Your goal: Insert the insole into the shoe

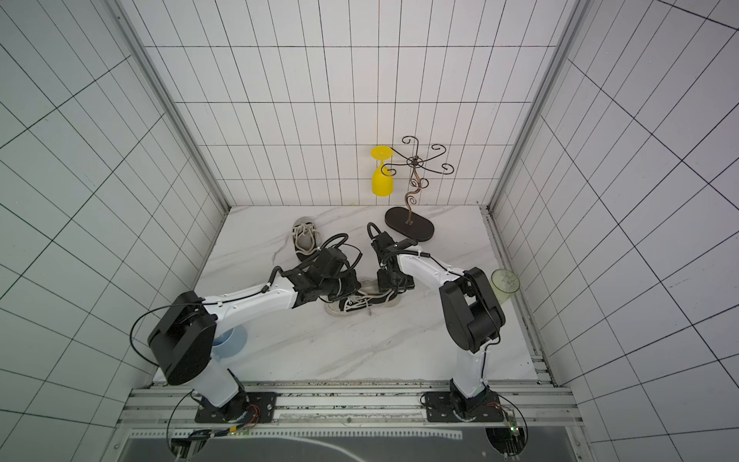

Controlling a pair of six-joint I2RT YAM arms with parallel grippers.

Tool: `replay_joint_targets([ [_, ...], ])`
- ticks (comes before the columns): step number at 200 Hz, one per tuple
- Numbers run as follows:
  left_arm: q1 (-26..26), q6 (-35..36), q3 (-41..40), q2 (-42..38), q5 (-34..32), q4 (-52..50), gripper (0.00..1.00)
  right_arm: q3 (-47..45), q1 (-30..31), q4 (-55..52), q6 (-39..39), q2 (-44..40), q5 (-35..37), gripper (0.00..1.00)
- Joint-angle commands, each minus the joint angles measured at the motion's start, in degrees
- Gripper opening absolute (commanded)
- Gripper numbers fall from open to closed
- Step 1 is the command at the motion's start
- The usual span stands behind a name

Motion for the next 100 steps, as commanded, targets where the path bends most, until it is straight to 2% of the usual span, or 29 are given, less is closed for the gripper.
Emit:
replay_joint_targets([
  [1,-0.4,0.3,1.9,1.1,-0.3,0.4,0.00,5.7,-0.6,-4.0,-1.4,-1.5,2.2,0.68],
  [27,-0.4,-0.3,1.9,1.8,0.0,1.2,0.00,2.6,-0.7,-2.9,-1.3,-1.8,2.3,0.66],
  [49,-0.4,-0.6,1.6,2.0,0.2,1.5,0.00,0.9,-0.6,-2.7,-1.9,-2.0,1.6,0.56],
  [80,-0.4,-0.6,1.4,1.3,-0.4,1.4,0.00,-2.0,-0.5,-2.8,-3.8,-3.0,4.4,0.50],
  [100,-0.4,-0.4,1.4,1.1,-0.5,1.5,0.00,-4.0,-0.3,-1.6,-4.6,-4.3,4.4,0.51],
])
